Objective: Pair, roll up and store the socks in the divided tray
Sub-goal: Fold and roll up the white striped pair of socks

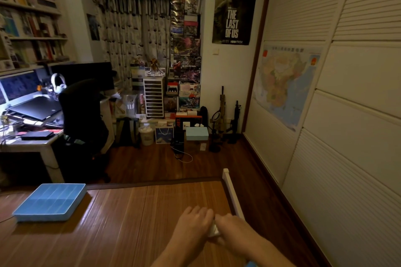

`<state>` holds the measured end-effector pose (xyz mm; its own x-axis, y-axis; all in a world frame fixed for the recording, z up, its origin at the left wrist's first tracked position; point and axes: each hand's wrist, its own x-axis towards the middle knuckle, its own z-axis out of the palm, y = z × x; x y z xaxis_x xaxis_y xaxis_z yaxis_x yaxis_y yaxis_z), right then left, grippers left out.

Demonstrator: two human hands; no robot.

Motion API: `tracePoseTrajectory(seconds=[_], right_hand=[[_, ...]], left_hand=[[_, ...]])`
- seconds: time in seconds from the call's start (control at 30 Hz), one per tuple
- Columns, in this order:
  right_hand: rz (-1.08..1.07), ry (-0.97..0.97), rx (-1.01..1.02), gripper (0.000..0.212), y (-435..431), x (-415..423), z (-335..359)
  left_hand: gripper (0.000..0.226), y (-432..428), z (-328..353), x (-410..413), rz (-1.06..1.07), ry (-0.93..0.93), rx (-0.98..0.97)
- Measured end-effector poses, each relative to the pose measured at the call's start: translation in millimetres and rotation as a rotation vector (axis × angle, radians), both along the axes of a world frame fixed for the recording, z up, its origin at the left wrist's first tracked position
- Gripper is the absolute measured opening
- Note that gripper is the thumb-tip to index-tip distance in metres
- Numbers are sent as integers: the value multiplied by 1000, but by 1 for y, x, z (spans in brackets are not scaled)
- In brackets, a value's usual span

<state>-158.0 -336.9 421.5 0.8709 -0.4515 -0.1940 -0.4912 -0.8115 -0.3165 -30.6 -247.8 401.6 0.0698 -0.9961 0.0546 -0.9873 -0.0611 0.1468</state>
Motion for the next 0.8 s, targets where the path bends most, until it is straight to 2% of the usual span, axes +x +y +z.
tracePoseTrajectory(seconds=[0.1, 0.2, 0.27, 0.43, 0.6, 0.73, 0.8], right_hand=[[-9, -79, 6, 45, 4, -2, -4], [-17, -185, -236, 46, 11, -1, -18], [-6, -225, -312, 41, 15, -1, -25], [8, -275, -325, 27, 13, -3, -31], [49, -369, -497, 39, 17, -5, -38], [88, -291, -498, 31, 14, -7, -39], [32, -230, -336, 30, 13, -6, -40]], left_hand=[[39, 1, -3, 0, 28, 16, 5], [32, 0, -1, 0, 63, 51, 17], [34, -1, 1, 1, 81, 68, 39], [37, -1, 3, 1, 96, 128, 109], [36, -3, 3, 1, 142, 241, 93], [32, -3, -1, 5, 150, 295, 143], [42, -2, -4, 5, 168, 348, 134]])
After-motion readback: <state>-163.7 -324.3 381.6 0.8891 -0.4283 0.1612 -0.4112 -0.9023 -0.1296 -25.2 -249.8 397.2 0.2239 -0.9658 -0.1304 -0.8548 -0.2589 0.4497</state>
